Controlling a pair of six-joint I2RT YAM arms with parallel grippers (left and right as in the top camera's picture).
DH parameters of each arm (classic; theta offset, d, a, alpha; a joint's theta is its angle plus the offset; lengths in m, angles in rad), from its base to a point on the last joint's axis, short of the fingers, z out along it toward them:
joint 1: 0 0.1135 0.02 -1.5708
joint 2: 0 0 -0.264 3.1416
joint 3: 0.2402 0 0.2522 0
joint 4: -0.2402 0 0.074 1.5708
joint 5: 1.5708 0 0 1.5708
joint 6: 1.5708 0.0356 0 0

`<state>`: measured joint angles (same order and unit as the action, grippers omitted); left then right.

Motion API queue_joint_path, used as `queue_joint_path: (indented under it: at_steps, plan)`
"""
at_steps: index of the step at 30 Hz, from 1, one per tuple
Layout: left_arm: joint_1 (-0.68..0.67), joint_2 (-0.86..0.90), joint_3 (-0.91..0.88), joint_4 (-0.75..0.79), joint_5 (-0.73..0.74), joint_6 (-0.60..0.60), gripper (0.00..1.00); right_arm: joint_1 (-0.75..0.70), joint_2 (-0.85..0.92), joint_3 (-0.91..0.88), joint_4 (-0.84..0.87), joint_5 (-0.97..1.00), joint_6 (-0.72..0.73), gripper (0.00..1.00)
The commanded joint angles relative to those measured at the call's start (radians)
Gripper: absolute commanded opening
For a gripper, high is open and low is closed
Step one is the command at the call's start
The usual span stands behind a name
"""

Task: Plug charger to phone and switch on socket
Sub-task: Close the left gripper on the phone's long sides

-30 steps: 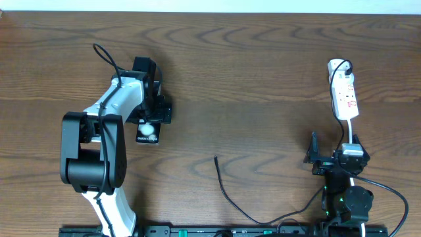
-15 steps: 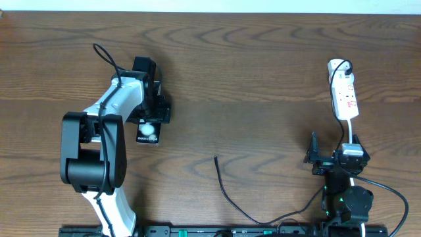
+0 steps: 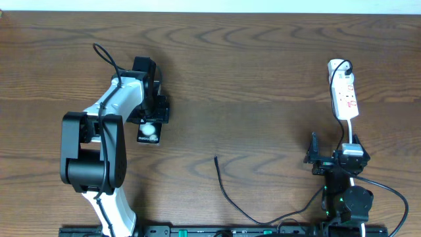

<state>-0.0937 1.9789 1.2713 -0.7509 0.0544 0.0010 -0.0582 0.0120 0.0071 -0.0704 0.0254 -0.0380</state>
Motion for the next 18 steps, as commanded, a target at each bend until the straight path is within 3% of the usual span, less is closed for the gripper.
queue_joint_path:
  at_steps: [1,18]
  plan:
    - [0.003,0.042,-0.025,0.001,-0.043,0.006,0.79,-0.006,-0.005,-0.002,-0.004,-0.003,-0.008,0.99]
    - [0.003,0.042,-0.025,0.001,-0.043,0.006,0.73,-0.006,-0.005,-0.002,-0.004,-0.003,-0.008,0.99]
